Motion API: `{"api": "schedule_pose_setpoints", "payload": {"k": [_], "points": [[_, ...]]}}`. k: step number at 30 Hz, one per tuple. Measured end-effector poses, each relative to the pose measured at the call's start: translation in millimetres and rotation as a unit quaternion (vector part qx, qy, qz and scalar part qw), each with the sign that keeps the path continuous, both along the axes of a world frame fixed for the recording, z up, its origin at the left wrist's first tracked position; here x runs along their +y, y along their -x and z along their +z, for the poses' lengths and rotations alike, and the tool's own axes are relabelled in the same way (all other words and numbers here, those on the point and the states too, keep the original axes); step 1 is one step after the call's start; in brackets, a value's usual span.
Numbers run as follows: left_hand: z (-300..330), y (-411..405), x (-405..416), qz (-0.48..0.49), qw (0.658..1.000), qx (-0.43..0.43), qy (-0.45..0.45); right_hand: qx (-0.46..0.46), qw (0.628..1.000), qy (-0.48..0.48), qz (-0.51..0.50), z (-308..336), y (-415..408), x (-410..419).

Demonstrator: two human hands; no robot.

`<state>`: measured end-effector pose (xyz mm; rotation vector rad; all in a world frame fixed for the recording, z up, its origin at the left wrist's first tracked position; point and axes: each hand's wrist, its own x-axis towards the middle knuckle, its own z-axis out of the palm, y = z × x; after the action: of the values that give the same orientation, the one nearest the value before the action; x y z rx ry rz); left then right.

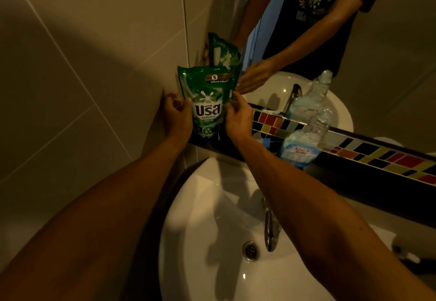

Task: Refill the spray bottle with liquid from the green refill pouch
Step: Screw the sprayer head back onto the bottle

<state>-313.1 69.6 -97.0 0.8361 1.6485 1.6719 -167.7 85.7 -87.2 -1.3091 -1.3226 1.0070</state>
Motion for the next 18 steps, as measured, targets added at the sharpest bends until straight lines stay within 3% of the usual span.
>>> {"api": "schedule_pose_setpoints", "payload": {"k": [5,12,18], "points": [[-1.8,-35.8,-35.4,0.051,0.994,0.087,0.03,-0.011,1.0,0.022,-0.012,-17.2,-26.7,-38.7],[-27.4,-85.5,-70.9,-0.129,0.977,0.143,0.089,-0.066,0.996,0.03,-0.062,-40.6,-89.5,-101.4],[-30.8,-115.5,-74.8,-0.204,0.956,0.165,0.129,-0.047,0.989,0.044,-0.136,-42.9,-146.7,-132.3]]}}
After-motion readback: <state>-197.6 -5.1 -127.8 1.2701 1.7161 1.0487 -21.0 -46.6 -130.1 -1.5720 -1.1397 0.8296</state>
